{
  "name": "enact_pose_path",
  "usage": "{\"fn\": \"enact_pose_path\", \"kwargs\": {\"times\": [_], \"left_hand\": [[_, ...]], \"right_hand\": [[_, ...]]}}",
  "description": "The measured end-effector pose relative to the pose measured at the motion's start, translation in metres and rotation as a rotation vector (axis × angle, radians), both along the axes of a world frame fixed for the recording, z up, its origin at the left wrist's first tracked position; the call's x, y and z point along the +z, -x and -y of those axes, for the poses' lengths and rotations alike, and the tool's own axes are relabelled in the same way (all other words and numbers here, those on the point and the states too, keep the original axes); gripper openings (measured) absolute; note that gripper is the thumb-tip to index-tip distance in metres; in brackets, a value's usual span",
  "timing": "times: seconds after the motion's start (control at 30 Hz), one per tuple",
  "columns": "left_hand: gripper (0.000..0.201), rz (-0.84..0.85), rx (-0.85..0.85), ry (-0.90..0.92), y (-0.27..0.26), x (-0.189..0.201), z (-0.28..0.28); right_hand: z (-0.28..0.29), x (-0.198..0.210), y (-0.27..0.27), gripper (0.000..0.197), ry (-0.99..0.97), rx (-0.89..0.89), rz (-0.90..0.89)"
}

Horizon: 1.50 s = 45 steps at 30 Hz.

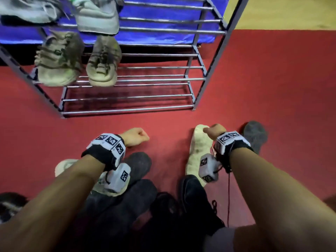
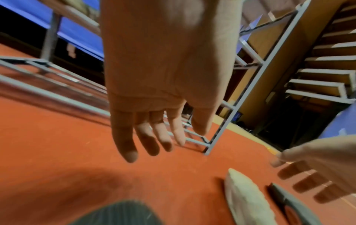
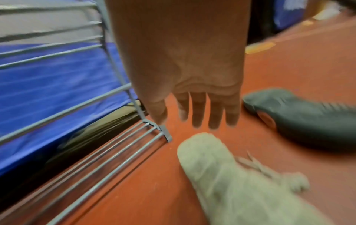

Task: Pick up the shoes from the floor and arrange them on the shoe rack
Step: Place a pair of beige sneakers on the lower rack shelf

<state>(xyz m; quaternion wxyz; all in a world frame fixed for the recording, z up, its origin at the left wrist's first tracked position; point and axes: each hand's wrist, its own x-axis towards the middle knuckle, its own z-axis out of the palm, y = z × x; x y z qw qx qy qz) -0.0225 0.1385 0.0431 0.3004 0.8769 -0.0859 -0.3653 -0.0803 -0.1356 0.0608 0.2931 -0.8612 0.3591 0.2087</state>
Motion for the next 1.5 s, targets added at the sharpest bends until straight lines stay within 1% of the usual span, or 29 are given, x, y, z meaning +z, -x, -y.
{"fn": "enact_pose_path", "kwargs": {"times": [0.07, 0.13, 0.17, 0.23, 0.3, 0.4, 0.5, 0.53, 0.57, 0.63, 0.67, 0.7, 0.73, 0.8, 0.83, 0.87, 0.93, 1.0, 1.07, 1.1, 1.2, 1.23, 1.27, 1.3, 1.33, 1.37, 1.4, 1.43, 1.5], "left_hand": [[0.009, -0.029, -0.053, -0.080, 0.005, -0.022, -0.010], [0.015, -0.067, -0.064, -0.127, 0.012, -0.037, -0.014], [0.026, -0.076, -0.060, -0.150, 0.016, -0.043, -0.014], [0.052, -0.066, -0.088, -0.210, 0.023, -0.051, -0.013], [0.067, -0.064, -0.149, -0.258, 0.026, -0.055, -0.012], [0.070, -0.053, -0.194, -0.273, 0.027, -0.056, -0.012], [0.068, -0.102, -0.177, -0.240, 0.025, -0.053, -0.016], [0.068, -0.135, -0.168, -0.239, 0.023, -0.052, -0.021], [0.067, -0.164, -0.160, -0.236, 0.021, -0.049, -0.026], [0.061, -0.210, -0.144, -0.233, 0.018, -0.045, -0.042], [0.056, -0.231, -0.138, -0.238, 0.018, -0.045, -0.053], [0.053, -0.243, -0.133, -0.234, 0.019, -0.044, -0.062], [0.054, -0.263, -0.120, -0.235, 0.020, -0.045, -0.073], [0.064, -0.321, -0.092, -0.206, 0.025, -0.044, -0.089], [0.072, -0.337, -0.099, -0.175, 0.028, -0.041, -0.095], [0.077, -0.357, -0.124, -0.154, 0.030, -0.040, -0.100], [0.088, -0.398, -0.162, -0.146, 0.035, -0.040, -0.106], [0.089, -0.444, -0.189, -0.191, 0.036, -0.038, -0.111], [0.083, -0.445, -0.229, -0.194, 0.035, -0.037, -0.117], [0.085, -0.421, -0.251, -0.178, 0.034, -0.036, -0.120], [0.075, -0.311, -0.204, -0.176, 0.036, -0.041, -0.128], [0.067, -0.255, -0.189, -0.206, 0.038, -0.040, -0.129], [0.058, -0.195, -0.184, -0.238, 0.040, -0.040, -0.130], [0.052, -0.140, -0.183, -0.273, 0.042, -0.040, -0.131], [0.050, -0.116, -0.193, -0.276, 0.043, -0.038, -0.132], [0.050, -0.119, -0.193, -0.251, 0.045, -0.034, -0.132], [0.051, -0.138, -0.174, -0.204, 0.047, -0.033, -0.136], [0.050, -0.177, -0.136, -0.140, 0.047, -0.031, -0.140], [0.041, -0.204, 0.011, -0.007, 0.052, -0.029, -0.149]], "right_hand": [[-0.002, -0.015, 0.009, 0.044, -0.058, -0.115, -0.047], [-0.003, -0.032, 0.020, 0.047, -0.015, -0.152, -0.102], [-0.005, -0.039, 0.026, 0.047, 0.036, -0.154, -0.130], [-0.008, -0.053, 0.029, 0.065, 0.043, -0.286, -0.107], [-0.015, -0.061, 0.028, 0.084, 0.020, -0.355, -0.087], [-0.022, -0.074, 0.025, 0.092, -0.062, -0.410, 0.001], [-0.022, -0.093, 0.024, 0.106, -0.049, -0.356, 0.002], [-0.028, -0.088, 0.027, 0.103, -0.019, -0.347, -0.017], [-0.029, -0.084, 0.030, 0.093, 0.009, -0.364, -0.028], [-0.030, -0.077, 0.033, 0.051, -0.042, -0.369, -0.014], [-0.036, -0.069, 0.035, 0.043, -0.118, -0.363, -0.009], [-0.032, -0.073, 0.034, 0.048, -0.181, -0.386, 0.005], [-0.029, -0.080, 0.033, 0.060, -0.177, -0.421, 0.054], [-0.033, -0.079, 0.035, 0.087, -0.124, -0.427, 0.148], [-0.031, -0.085, 0.037, 0.094, -0.113, -0.403, 0.189], [-0.033, -0.084, 0.040, 0.097, -0.112, -0.370, 0.227], [-0.043, -0.073, 0.039, 0.095, -0.096, -0.261, 0.330], [-0.052, -0.057, 0.025, 0.091, -0.135, -0.136, 0.459], [-0.064, -0.034, 0.000, 0.079, -0.283, -0.095, 0.550], [-0.071, -0.021, -0.011, 0.069, -0.435, -0.109, 0.569], [-0.086, 0.003, -0.032, 0.042, -1.087, -0.172, 0.519], [-0.088, 0.003, -0.033, 0.035, -1.193, -0.194, 0.492], [-0.087, -0.005, -0.031, 0.030, -1.168, -0.219, 0.463], [-0.084, -0.015, -0.026, 0.026, -1.078, -0.262, 0.403], [-0.078, -0.030, -0.019, 0.023, -0.930, -0.307, 0.304], [-0.070, -0.045, -0.010, 0.020, -0.784, -0.345, 0.197], [-0.060, -0.060, 0.000, 0.019, -0.698, -0.365, 0.089], [-0.054, -0.070, 0.009, 0.022, -0.655, -0.369, -0.001], [-0.051, -0.083, 0.020, 0.026, -0.583, -0.383, -0.073]]}}
